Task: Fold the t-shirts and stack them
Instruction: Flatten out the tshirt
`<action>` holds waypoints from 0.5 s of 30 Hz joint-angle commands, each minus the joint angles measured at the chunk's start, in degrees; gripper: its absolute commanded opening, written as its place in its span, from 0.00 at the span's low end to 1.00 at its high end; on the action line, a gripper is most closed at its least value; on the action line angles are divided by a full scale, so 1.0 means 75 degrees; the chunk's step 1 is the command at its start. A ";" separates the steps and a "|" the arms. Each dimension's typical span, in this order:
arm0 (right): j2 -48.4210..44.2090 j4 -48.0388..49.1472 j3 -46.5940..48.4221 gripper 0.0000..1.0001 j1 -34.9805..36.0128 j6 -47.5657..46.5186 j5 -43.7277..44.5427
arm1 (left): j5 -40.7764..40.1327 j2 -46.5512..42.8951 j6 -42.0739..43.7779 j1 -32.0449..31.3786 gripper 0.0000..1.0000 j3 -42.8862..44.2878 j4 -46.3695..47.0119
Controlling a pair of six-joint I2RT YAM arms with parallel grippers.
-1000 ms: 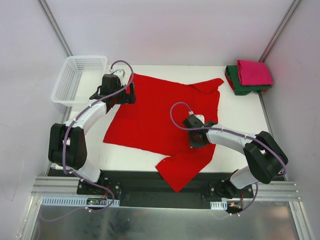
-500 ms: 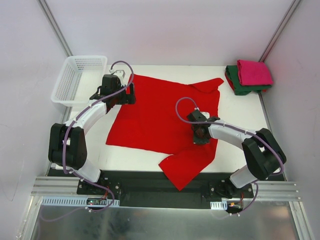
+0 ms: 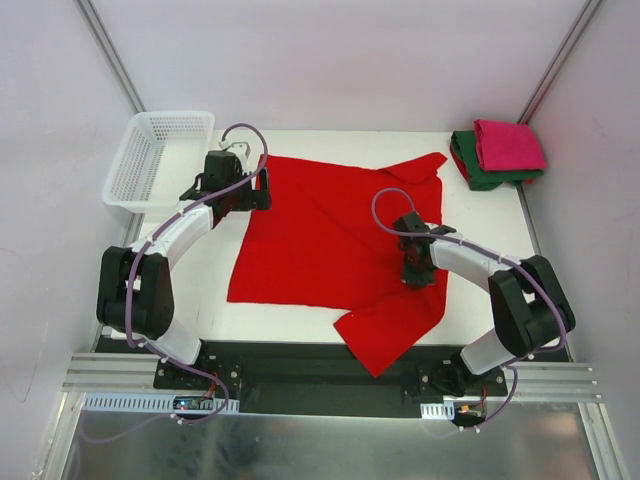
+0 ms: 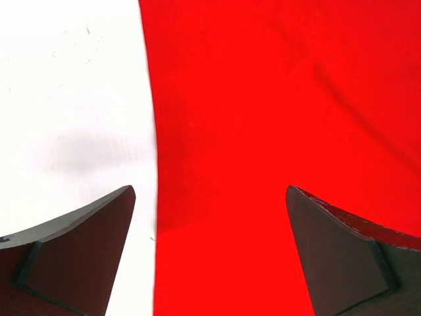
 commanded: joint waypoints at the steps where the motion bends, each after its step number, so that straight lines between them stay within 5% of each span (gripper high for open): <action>1: -0.0366 -0.0489 0.0196 0.01 -0.0065 -0.0351 0.0273 | -0.0109 -0.0251 0.0071 -0.0028 0.99 -0.0027 0.0103; 8: -0.1949 -0.0359 0.1074 0.01 0.0194 -0.1031 0.0283 | 0.0008 -0.0240 -0.0011 -0.0028 0.99 0.0043 0.0103; 15: -0.0311 -0.0500 0.2656 0.01 -0.0087 -0.1570 0.0308 | 0.0173 -0.0169 -0.0070 -0.0028 0.99 0.0043 0.0103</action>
